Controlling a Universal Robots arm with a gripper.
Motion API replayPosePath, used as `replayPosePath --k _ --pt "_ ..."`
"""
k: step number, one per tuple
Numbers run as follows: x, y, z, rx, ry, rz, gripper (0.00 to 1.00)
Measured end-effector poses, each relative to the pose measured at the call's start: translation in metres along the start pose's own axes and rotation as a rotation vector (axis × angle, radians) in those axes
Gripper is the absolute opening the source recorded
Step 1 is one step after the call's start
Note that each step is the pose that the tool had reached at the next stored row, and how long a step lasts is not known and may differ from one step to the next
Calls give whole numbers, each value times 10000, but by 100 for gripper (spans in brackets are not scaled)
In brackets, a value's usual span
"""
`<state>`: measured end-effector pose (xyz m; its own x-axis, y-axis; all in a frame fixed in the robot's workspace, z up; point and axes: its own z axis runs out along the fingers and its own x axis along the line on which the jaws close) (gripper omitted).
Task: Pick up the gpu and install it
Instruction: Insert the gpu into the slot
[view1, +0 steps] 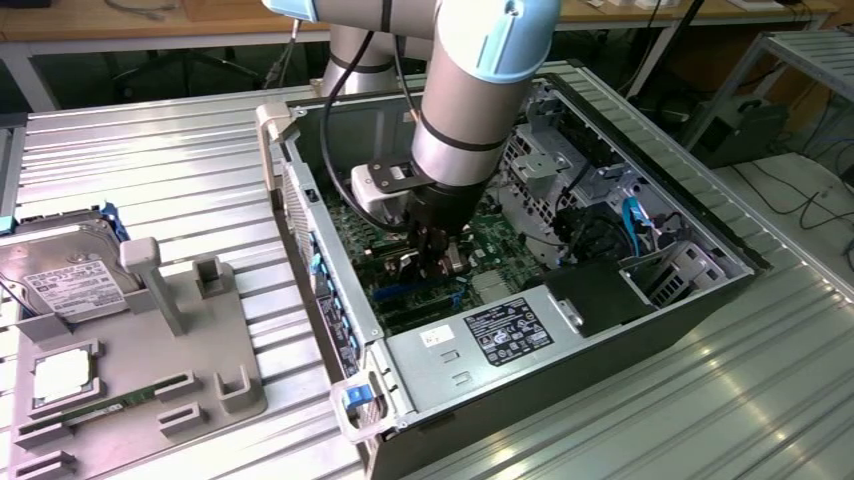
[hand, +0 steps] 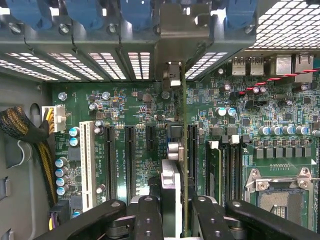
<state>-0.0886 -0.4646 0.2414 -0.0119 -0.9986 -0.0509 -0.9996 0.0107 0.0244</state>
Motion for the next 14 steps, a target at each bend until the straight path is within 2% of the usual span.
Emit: replayPosePath --k 10,14 --pt "0 0 0 0 1 1 28" --pt "-1 -30 0 -4 2 1 28"
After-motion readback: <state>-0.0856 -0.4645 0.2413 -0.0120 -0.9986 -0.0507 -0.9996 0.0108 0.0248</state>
